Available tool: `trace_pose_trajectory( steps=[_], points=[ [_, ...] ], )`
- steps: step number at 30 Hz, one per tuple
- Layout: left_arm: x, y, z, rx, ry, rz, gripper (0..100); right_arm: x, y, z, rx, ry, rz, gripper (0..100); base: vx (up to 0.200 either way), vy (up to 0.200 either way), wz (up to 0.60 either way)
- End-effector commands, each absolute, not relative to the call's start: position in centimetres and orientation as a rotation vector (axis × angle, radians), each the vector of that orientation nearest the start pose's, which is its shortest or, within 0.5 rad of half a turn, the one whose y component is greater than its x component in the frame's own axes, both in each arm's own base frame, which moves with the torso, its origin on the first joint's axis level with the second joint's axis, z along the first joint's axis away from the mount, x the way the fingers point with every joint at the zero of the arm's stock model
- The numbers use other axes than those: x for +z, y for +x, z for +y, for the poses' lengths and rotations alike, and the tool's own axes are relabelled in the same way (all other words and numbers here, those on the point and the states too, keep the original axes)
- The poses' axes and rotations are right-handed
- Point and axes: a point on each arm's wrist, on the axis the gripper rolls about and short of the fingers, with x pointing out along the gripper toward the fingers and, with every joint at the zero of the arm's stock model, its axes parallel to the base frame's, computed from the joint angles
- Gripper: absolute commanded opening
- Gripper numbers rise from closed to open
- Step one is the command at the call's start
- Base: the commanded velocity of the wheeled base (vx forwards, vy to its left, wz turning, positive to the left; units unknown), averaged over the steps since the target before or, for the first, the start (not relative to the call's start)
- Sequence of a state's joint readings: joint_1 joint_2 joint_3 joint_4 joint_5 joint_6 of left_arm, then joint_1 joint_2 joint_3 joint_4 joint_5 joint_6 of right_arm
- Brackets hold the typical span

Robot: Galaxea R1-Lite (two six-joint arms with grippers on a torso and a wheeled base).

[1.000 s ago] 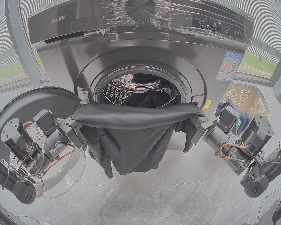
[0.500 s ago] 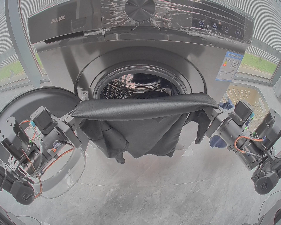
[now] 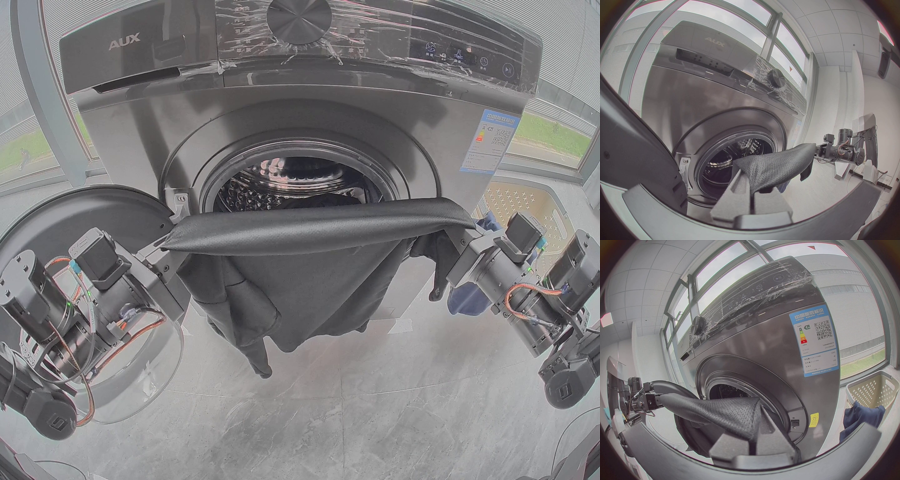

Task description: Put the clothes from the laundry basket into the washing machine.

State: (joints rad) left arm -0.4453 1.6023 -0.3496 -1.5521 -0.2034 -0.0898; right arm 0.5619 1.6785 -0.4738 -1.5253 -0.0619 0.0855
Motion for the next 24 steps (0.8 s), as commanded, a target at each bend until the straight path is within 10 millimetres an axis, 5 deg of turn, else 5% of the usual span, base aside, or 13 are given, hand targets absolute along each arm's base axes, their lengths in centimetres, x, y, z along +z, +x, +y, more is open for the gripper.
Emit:
trace_pose_trajectory(
  steps=[1,24],
  points=[
    [19.3,21.3,-10.7,-0.655,-0.129,-0.299,0,19.4,22.3,13.8,0.506,0.18,-0.285,0,0.0,0.0,0.0],
    [19.7,22.3,-14.3,-0.758,-0.154,-0.313,0,18.6,21.1,13.8,0.545,0.169,-0.251,0,0.0,0.0,0.0]
  ],
)
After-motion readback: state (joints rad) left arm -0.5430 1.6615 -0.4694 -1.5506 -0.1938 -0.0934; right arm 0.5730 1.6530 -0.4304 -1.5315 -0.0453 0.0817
